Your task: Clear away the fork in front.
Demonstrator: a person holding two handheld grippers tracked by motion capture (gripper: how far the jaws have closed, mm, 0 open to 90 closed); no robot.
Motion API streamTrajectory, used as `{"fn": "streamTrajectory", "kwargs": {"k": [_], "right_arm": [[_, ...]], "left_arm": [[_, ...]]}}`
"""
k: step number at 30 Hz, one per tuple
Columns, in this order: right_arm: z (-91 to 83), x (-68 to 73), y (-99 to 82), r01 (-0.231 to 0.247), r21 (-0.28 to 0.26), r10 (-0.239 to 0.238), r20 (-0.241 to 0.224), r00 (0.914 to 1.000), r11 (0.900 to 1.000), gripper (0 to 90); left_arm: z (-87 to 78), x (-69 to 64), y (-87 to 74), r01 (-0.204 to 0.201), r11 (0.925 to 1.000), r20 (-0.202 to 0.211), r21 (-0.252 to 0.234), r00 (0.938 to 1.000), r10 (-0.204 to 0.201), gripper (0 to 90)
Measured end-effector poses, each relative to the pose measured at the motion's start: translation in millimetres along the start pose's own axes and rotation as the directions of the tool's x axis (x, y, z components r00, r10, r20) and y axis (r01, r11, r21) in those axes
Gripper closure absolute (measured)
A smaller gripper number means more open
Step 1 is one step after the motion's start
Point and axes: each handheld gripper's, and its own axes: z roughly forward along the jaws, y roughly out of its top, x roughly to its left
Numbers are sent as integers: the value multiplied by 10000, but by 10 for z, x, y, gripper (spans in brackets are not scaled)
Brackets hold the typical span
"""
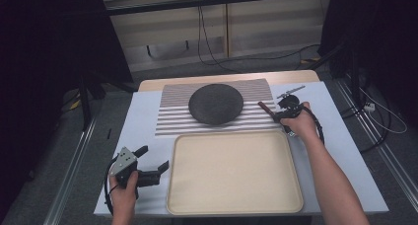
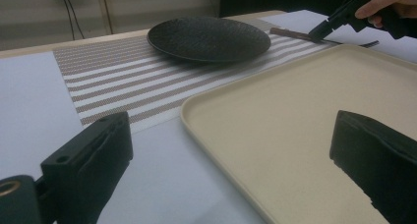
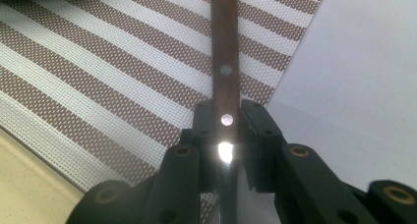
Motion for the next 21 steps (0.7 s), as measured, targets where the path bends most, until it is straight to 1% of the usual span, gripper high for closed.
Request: {"fn": "streamTrajectory", "kwargs": {"k": [1,3,5,7,9,11,13,15,18,19,20,21], "right_arm": [[2,-15,-1,-200,7,200,-72,9998,9998,778],[6,-15,3,-207,23,208,-86,9997,9998,781],[7,8,11,-105,92,105,52,9999,9999,782],[7,12,10,-174,85,173,96,9998,9998,783],[8,30,21,-41,154,38,231,9997,9999,784],[9,27,16,-154,92,152,211,9997,9998,784],[8,23,28,-129,160,126,168,9998,9998,785],[6,4,21,-248,99,247,70,9997,9996,785],[-1,-4,11,-212,-10,212,-14,9998,9998,785],[-3,-5,10,-183,-38,183,4,9998,9998,785],[-8,-2,15,-88,-160,92,196,9998,9998,785],[-6,-1,17,-119,-221,125,276,9995,9997,785]], "left_arm": [[0,0,1,1,10000,-21,-4,10000,-1,28],[1,-1,3,-32,10000,8,-11,10000,32,28],[4,-4,-2,-60,10000,17,53,10000,60,28],[11,-1,-3,-48,10000,66,58,10000,48,28],[13,0,-4,-15,10000,79,53,10000,14,28],[8,-2,-1,11,10000,40,4,10000,-11,28],[-2,4,6,61,9999,44,-82,10000,-60,28],[-5,1,1,155,9998,-5,-84,9999,-156,28],[-7,7,-1,62,10000,35,-59,10000,-62,28],[-7,9,-3,106,9999,33,-58,9999,-106,28],[-5,11,-4,113,9999,27,-63,9999,-113,28],[-2,13,-5,124,9999,20,-67,9999,-124,28]]}}
